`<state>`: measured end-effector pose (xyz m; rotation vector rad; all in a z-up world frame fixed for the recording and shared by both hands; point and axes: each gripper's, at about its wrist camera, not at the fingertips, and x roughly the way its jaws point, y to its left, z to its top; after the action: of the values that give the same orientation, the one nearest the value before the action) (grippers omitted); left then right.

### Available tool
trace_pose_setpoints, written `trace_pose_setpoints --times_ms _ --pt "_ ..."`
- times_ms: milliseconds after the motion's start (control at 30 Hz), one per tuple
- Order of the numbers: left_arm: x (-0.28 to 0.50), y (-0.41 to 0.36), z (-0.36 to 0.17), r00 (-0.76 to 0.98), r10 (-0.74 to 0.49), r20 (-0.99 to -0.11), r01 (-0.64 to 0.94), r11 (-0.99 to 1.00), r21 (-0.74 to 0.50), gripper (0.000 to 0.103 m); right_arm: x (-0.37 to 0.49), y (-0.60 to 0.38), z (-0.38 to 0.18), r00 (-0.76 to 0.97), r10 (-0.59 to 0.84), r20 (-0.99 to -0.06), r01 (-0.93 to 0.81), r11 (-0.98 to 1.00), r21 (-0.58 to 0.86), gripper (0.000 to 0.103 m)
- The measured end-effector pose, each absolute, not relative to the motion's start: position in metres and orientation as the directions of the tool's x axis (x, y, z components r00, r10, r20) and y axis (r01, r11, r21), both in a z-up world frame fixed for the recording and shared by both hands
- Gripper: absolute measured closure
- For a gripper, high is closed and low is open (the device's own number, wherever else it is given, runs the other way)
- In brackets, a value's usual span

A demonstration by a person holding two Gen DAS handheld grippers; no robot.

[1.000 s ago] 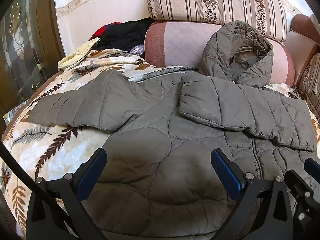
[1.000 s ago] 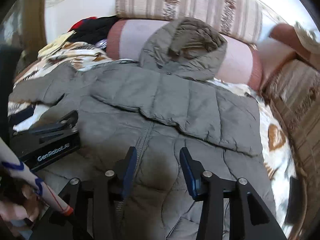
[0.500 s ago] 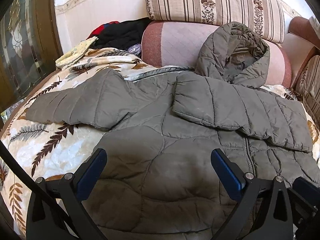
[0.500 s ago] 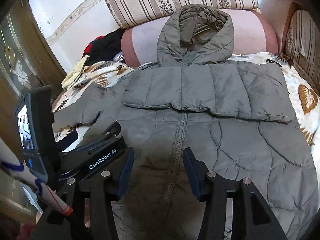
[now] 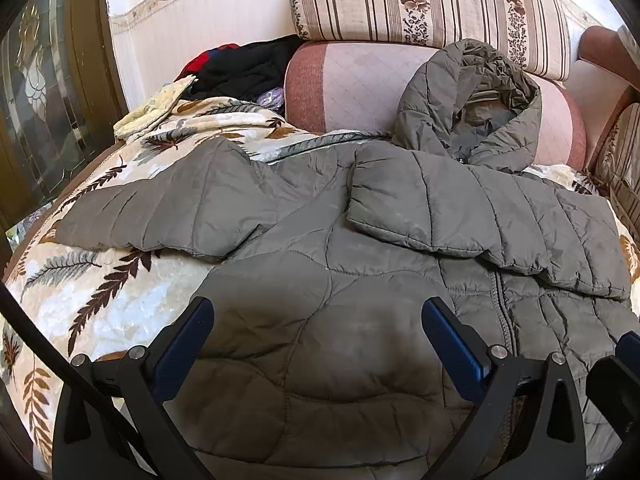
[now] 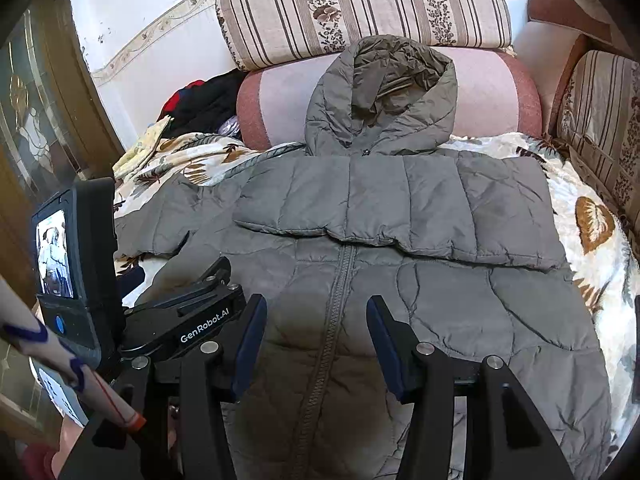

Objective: Fold large clothes

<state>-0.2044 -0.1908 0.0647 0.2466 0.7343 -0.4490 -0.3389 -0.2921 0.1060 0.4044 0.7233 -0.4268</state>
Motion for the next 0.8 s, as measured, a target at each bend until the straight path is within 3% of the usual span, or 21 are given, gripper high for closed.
trace_pose_setpoints --times_ms 467,800 --pt "-0.202 -0.185 0.069 0.667 -0.302 -0.681 0.460 0.886 0.059 0.000 -0.335 -0.281 0.104 0.638 -0.308 -0.706 0.508 0.857 0.085 0.046" --pt "-0.199 -0.182 0.067 0.664 -0.294 -0.688 0.451 0.891 0.055 0.000 -0.332 -0.284 0.079 0.617 -0.038 -0.786 0.446 0.840 0.310 0.046"
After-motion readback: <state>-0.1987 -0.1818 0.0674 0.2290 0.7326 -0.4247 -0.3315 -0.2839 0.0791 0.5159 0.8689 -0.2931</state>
